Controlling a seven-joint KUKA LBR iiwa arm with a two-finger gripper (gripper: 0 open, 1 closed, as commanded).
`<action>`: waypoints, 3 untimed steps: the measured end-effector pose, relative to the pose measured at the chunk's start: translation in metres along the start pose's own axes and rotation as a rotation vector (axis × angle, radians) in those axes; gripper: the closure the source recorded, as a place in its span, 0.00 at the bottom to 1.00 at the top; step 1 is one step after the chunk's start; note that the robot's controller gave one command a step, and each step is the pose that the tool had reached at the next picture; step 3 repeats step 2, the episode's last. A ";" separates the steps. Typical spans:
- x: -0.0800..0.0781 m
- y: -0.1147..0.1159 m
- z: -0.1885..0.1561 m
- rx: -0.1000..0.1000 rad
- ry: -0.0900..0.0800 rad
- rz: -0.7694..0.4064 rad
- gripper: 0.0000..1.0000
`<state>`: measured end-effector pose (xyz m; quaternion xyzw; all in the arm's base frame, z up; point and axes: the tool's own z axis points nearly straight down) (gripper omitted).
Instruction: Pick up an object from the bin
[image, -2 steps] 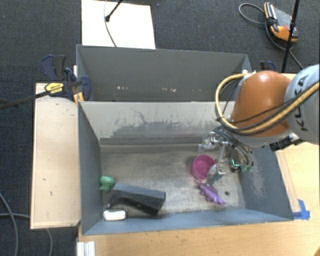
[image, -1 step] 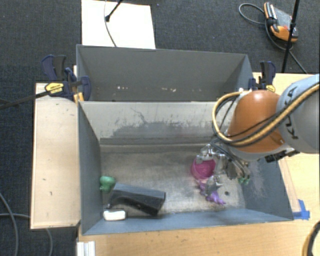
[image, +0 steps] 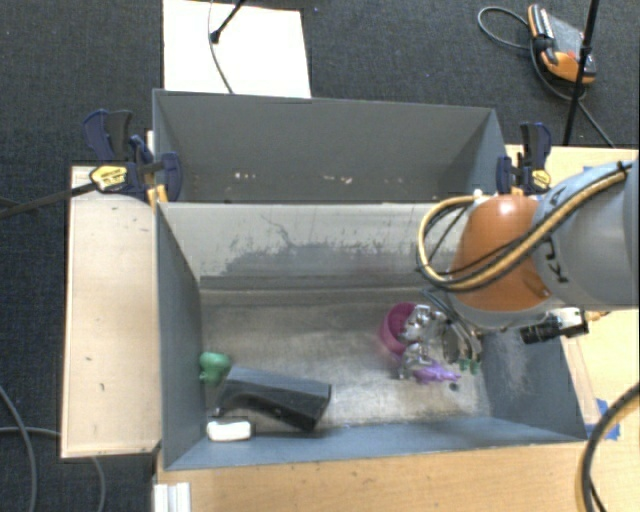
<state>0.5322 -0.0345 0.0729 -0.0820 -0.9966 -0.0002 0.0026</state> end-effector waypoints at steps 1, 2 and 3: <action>0.000 0.000 0.000 0.000 0.000 0.000 1.00; 0.014 0.029 -0.191 -0.002 -0.016 -0.034 1.00; 0.014 0.029 -0.191 -0.002 -0.016 -0.034 1.00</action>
Offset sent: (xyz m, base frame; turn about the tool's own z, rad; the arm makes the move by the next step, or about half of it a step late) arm -0.0107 0.0301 0.1860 -0.0278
